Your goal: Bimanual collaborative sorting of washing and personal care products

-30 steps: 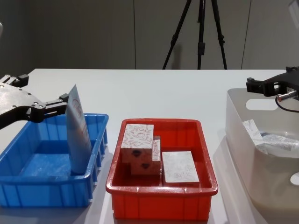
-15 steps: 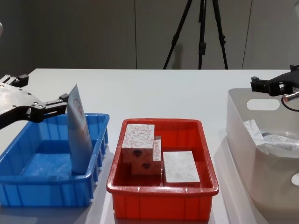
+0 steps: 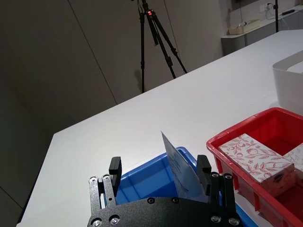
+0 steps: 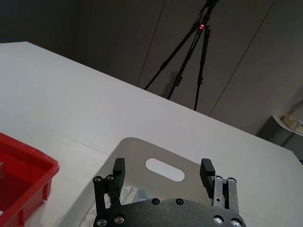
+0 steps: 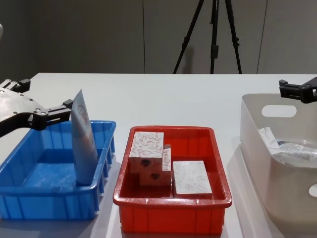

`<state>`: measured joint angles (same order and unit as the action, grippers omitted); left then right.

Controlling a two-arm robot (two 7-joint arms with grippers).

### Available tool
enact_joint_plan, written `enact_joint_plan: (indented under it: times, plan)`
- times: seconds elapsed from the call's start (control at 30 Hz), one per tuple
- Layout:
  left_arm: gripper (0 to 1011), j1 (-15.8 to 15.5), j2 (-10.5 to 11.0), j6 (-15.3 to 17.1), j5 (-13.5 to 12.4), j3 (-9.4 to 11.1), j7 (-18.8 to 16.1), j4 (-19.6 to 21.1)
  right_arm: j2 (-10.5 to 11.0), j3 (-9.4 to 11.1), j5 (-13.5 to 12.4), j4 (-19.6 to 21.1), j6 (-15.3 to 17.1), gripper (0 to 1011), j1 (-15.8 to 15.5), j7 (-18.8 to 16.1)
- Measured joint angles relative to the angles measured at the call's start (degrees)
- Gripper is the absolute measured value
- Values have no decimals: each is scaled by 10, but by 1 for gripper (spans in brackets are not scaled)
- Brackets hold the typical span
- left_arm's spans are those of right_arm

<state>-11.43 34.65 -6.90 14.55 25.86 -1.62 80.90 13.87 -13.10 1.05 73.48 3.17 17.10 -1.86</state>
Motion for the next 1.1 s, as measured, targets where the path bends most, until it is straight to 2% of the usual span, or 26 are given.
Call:
enact_joint_plan:
  times: [0.47,0.53,0.57,0.63,0.67,1.1]
  plan:
    - [1001,0,0,0,0,0,0,0,78,-48,-59,28,-38,1000,-21,13]
    - [1001,0,0,0,0,0,0,0,95,-58,-72,34,-46,1000,-26,16]
    - [1001,0,0,0,0,0,0,0,95,-58,-72,34,-46,1000,-26,16]
    - [1001,0,0,0,0,0,0,0,113,-69,-85,41,-55,1000,-31,19]
    - [1001,0,0,0,0,0,0,0,113,-69,-85,41,-55,1001,-31,19]
    - [1001,0,0,0,0,0,0,0,187,-116,-140,67,-91,1000,-51,32]
